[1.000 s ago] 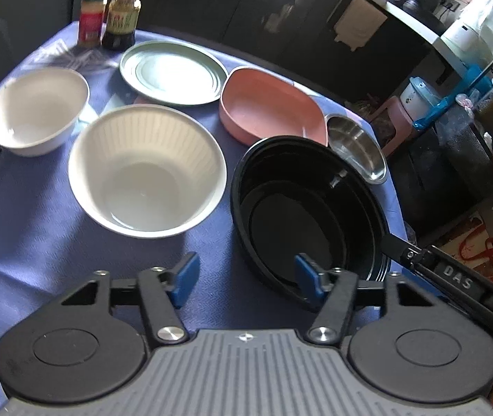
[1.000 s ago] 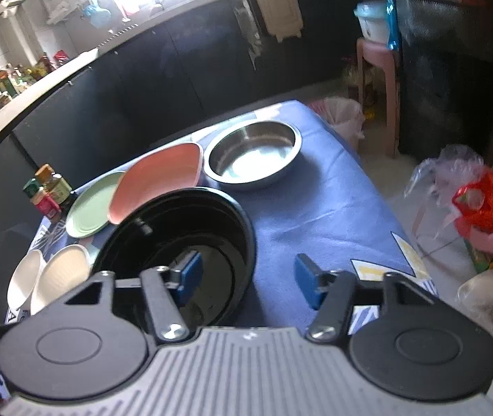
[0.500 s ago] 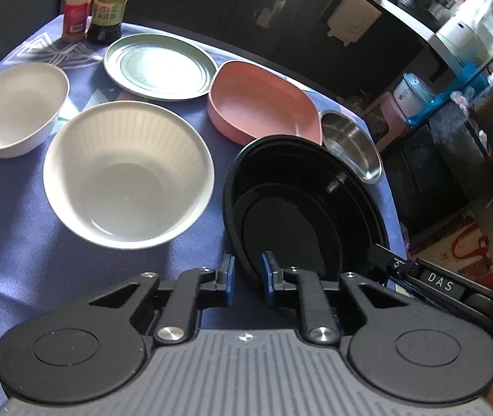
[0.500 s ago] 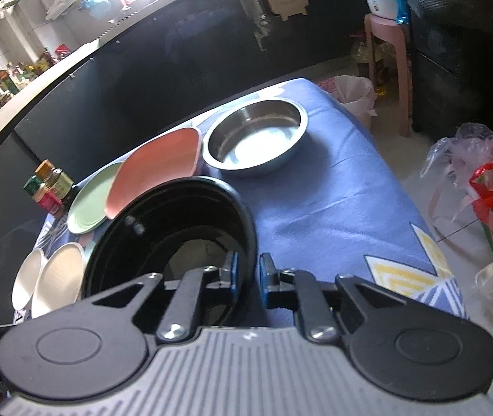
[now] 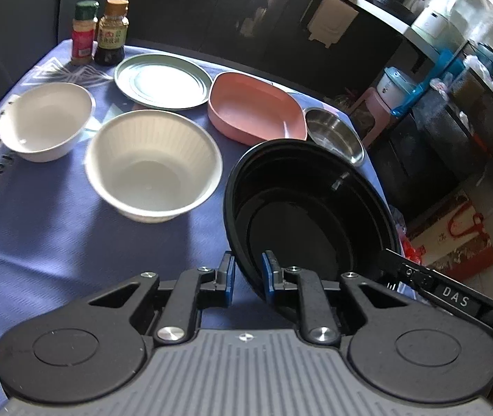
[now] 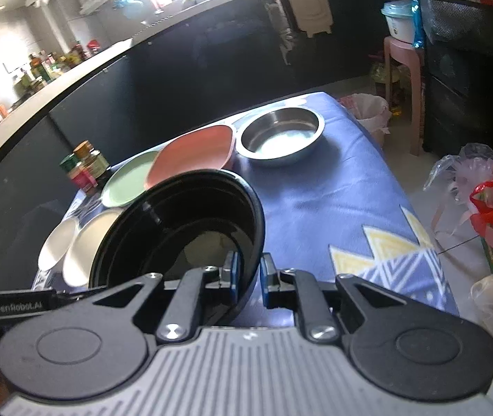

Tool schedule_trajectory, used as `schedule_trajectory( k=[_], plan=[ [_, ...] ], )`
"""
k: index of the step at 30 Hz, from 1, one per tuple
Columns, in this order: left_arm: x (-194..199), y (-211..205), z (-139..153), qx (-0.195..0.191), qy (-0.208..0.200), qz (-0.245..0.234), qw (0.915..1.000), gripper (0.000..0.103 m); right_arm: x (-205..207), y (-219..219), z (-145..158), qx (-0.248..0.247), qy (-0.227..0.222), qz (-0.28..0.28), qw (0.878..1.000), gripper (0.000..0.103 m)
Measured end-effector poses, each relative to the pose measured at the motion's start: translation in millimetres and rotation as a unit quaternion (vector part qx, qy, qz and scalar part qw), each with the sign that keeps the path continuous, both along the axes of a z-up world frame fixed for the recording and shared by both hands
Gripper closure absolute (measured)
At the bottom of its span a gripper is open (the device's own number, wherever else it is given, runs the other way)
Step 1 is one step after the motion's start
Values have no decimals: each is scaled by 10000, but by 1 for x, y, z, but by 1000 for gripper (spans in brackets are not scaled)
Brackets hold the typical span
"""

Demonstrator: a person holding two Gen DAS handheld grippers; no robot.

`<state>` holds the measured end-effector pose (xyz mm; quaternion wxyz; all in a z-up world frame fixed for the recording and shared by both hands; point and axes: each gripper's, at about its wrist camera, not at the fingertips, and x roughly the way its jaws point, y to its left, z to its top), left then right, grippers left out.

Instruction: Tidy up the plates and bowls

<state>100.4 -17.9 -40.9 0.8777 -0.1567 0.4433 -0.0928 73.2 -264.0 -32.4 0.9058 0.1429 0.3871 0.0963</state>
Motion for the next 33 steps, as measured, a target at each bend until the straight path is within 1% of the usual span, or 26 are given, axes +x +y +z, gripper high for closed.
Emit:
schedule_trajectory(
  k=[5, 8, 11, 13, 17, 22, 29, 33],
  plan=[
    [-34, 17, 3, 100, -10, -71, 9999, 87, -27, 19, 5, -162, -46, 256, 9995, 88],
    [-50, 28, 4, 163, -49, -23, 9999, 87, -39, 32, 3, -215, -129, 388, 9989, 87],
    [-65, 37, 6, 314, -105, 51, 9994, 86, -46, 44, 0, -268, -89, 560, 9980, 87],
    [-73, 44, 5, 341, -94, 86, 9993, 85, -52, 51, -2, -285, -58, 646, 9975, 87],
    [-85, 57, 2, 319, -47, 165, 9993, 85, -62, 61, -3, -238, 5, 780, 9967, 86],
    [-99, 68, -1, 256, -51, 191, 9995, 84, -74, 74, -1, -348, 27, 884, 9955, 86],
    [-106, 74, -8, 250, 89, 207, 9994, 83, -83, 83, -6, -418, 124, 937, 9946, 85],
    [-109, 77, -8, 237, 74, 203, 9995, 81, -86, 85, -6, -414, 141, 948, 9945, 85]
  ],
)
